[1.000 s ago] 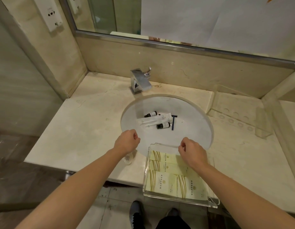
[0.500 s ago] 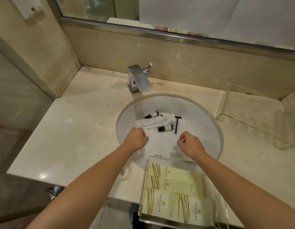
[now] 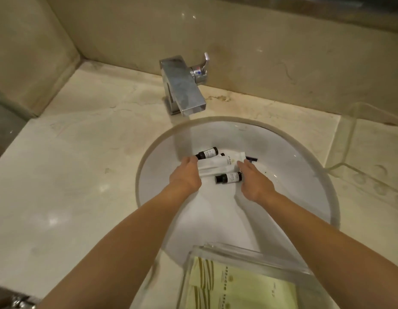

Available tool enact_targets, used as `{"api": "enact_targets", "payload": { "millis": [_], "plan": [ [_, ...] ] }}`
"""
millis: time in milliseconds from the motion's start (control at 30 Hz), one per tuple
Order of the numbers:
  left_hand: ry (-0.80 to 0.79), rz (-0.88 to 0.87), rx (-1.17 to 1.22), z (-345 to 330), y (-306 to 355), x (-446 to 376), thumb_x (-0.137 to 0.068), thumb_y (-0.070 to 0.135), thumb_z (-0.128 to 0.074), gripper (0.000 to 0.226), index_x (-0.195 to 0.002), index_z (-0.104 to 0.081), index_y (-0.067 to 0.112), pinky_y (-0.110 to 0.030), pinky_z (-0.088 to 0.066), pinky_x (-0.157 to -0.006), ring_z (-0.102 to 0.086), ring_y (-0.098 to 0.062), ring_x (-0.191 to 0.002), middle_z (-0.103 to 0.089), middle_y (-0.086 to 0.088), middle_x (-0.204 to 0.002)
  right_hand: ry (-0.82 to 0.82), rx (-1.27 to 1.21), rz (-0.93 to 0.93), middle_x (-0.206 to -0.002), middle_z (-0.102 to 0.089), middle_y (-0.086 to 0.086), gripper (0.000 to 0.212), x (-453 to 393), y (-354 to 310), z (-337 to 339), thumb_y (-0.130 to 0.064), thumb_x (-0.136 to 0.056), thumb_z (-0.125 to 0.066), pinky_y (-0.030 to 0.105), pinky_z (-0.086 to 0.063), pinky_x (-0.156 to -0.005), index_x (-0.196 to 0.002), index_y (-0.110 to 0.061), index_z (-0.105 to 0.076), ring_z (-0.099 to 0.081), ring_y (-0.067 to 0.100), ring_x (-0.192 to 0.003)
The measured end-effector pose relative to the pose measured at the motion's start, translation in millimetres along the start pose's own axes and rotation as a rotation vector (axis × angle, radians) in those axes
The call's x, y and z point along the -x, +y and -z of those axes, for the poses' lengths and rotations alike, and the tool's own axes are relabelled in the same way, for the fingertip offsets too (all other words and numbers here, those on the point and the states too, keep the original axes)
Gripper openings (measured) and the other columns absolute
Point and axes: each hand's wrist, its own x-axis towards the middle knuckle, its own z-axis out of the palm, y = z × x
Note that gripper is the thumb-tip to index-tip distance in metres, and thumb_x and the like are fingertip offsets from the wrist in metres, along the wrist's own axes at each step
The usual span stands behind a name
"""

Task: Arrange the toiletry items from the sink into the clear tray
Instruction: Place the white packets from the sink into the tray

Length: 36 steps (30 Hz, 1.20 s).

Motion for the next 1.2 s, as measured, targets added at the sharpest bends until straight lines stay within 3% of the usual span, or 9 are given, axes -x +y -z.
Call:
{"api": "enact_targets", "payload": {
  "millis": [100, 200, 333, 433, 533, 733, 833, 1000, 1200],
  "plan": [
    [0.042, 0.03, -0.163, -8.2, -3.4, -4.4, -0.085, 0.004, -0.052, 0.054, -0.134, -0.034, 0.016, -0.042, -0.045, -0.085, -0.055, -0.034, -0.11, -0.039, -0.01, -0.13, 0.01, 0.116, 0.001, -0.157, -0.022, -0.001, 0.062, -13.7, 6.5, -4.2, -0.002, -0.089, -0.042, 0.043, -0.049, -0.088, -0.145, -0.023, -0.029, -0.053, 0.032, -0.121],
    [0.072, 0.077, -0.26, -10.6, -7.5, -7.5, -0.086, 0.007, -0.054, 0.056, -0.137, -0.033, 0.018, -0.039, -0.044, -0.083, -0.057, -0.034, -0.111, -0.042, -0.012, -0.129, 0.086, 0.221, -0.019, -0.135, -0.042, 0.005, 0.047, -19.7, 8.6, -7.1, -0.009, -0.089, -0.047, 0.038, -0.044, -0.072, -0.134, -0.02, -0.041, -0.06, 0.034, -0.103],
    [0.089, 0.022, -0.402, -8.0, -10.4, -6.8, -0.092, 0.017, -0.055, 0.032, -0.124, -0.053, 0.015, -0.034, -0.04, -0.074, -0.059, -0.031, -0.108, -0.05, -0.009, -0.121, 0.066, 0.358, -0.061, -0.12, -0.045, 0.007, 0.037, -14.4, 9.7, -11.4, -0.016, -0.083, -0.059, 0.036, -0.037, -0.067, -0.119, -0.014, -0.049, -0.057, 0.029, -0.102],
    [0.088, -0.026, -0.444, -2.9, -6.9, -5.3, -0.092, 0.021, -0.056, 0.027, -0.118, -0.061, 0.013, -0.037, -0.042, -0.082, -0.051, -0.029, -0.115, -0.052, -0.008, -0.121, 0.109, 0.433, -0.04, -0.119, -0.048, 0.006, 0.03, -7.8, 14.2, -13.5, -0.017, -0.087, -0.055, 0.036, -0.037, -0.069, -0.117, -0.014, -0.053, -0.05, 0.027, -0.109],
    [0.087, -0.072, -0.449, 5.9, -4.5, -5.1, -0.093, 0.037, -0.054, 0.034, -0.117, -0.063, 0.015, -0.041, -0.035, -0.097, -0.041, -0.03, -0.123, -0.052, -0.009, -0.125, 0.19, 0.553, 0.039, -0.118, -0.053, 0.004, 0.028, -3.2, 18.2, -13.2, -0.02, -0.086, -0.053, 0.036, -0.035, -0.087, -0.114, -0.017, -0.057, -0.045, 0.027, -0.113],
    [-0.037, -0.103, -0.081, 15.9, 0.1, 11.6, -0.097, 0.03, -0.041, 0.028, -0.108, -0.055, 0.008, -0.035, -0.04, -0.078, -0.056, -0.037, -0.106, -0.062, -0.017, -0.113, 0.302, 0.483, 0.058, -0.092, -0.063, 0.0, 0.013, 17.8, 19.3, -2.5, -0.014, -0.082, -0.053, 0.033, -0.029, -0.076, -0.092, -0.02, -0.048, -0.058, 0.025, -0.087],
    [-0.077, -0.096, 0.06, 22.3, 2.2, 25.7, -0.095, 0.024, -0.041, 0.023, -0.107, -0.057, 0.012, -0.035, -0.047, -0.083, -0.06, -0.037, -0.101, -0.067, -0.015, -0.108, 0.352, 0.423, 0.068, -0.075, -0.061, -0.001, 0.017, 32.8, 21.5, 5.2, -0.008, -0.082, -0.051, 0.032, -0.031, -0.07, -0.09, -0.017, -0.038, -0.053, 0.026, -0.066],
    [-0.078, -0.147, 0.33, 43.0, 11.3, 59.2, -0.096, 0.008, -0.037, 0.015, -0.095, -0.046, 0.02, -0.018, -0.043, -0.056, -0.057, -0.017, -0.061, -0.062, -0.009, -0.086, 0.414, 0.158, 0.078, -0.073, -0.056, -0.002, 0.021, 69.8, 22.5, 21.8, -0.015, -0.084, -0.056, 0.035, -0.036, -0.071, -0.09, -0.018, -0.036, -0.053, 0.027, -0.068],
    [-0.102, -0.14, 0.577, 66.2, 22.2, 97.8, -0.098, 0.013, -0.035, 0.024, -0.106, -0.057, 0.01, -0.029, -0.042, -0.063, -0.056, -0.018, -0.057, -0.065, -0.005, -0.076, 0.337, -0.086, 0.013, -0.082, -0.049, -0.001, 0.032, 117.5, 31.8, 40.5, -0.012, -0.08, -0.064, 0.033, -0.033, -0.053, -0.094, -0.02, -0.037, -0.049, 0.023, -0.069]
  ]
}}
